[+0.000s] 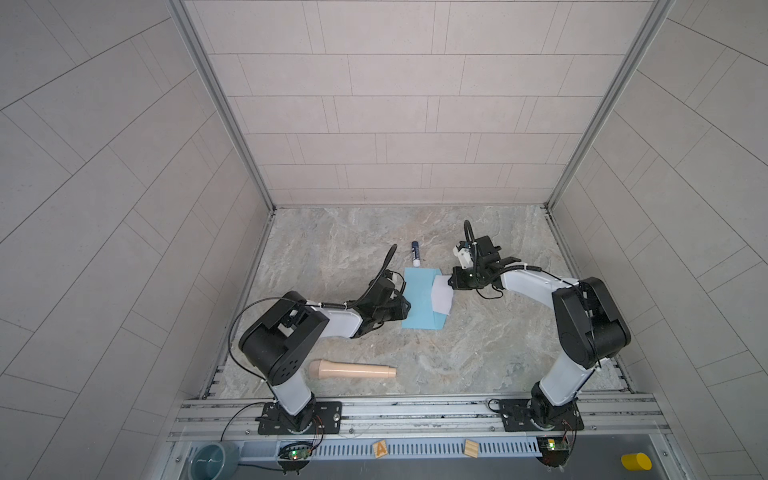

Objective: Place the letter into the envelope and seal it

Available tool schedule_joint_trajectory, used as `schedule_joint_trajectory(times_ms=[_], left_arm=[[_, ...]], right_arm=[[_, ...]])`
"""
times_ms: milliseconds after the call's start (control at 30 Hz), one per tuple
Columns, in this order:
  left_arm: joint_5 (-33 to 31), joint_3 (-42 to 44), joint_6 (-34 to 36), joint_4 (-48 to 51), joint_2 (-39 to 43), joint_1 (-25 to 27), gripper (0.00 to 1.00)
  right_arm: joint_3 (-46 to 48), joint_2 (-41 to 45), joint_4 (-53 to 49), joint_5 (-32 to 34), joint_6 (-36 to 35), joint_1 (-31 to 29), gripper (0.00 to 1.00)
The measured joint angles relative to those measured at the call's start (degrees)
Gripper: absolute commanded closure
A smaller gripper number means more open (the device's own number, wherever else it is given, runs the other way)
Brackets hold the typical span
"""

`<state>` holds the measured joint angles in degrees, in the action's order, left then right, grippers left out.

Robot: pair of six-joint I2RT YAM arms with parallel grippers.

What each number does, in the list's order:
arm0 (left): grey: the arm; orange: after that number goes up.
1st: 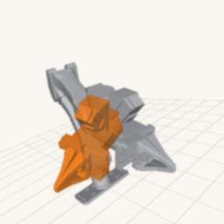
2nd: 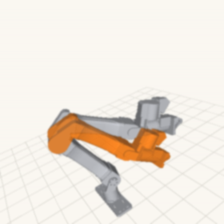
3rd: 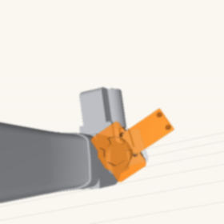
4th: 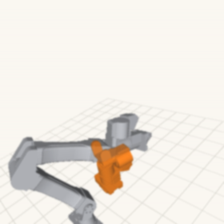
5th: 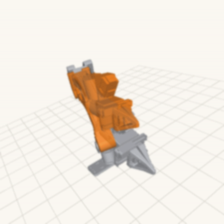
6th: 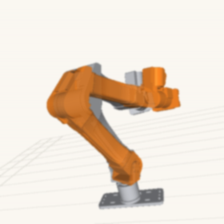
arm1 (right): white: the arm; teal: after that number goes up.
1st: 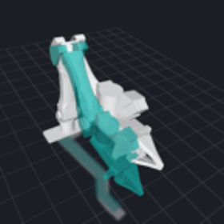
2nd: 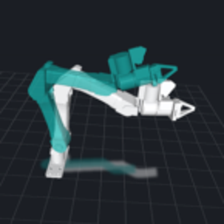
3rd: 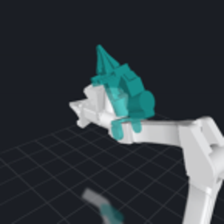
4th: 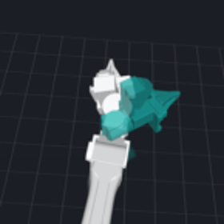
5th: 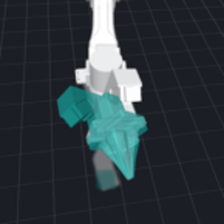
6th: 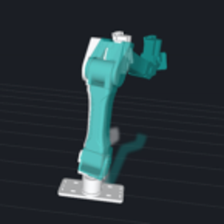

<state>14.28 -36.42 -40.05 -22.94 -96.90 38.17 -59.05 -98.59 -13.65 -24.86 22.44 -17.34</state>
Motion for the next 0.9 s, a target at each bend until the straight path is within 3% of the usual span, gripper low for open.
schedule_joint_trajectory(times_ms=[900], left_arm=[[0.1,0.0,-0.2,-1.9,-0.9,0.0,0.62]], right_arm=[[-2.1,-4.1,-0.6,0.2,0.0,-1.4,1.00]])
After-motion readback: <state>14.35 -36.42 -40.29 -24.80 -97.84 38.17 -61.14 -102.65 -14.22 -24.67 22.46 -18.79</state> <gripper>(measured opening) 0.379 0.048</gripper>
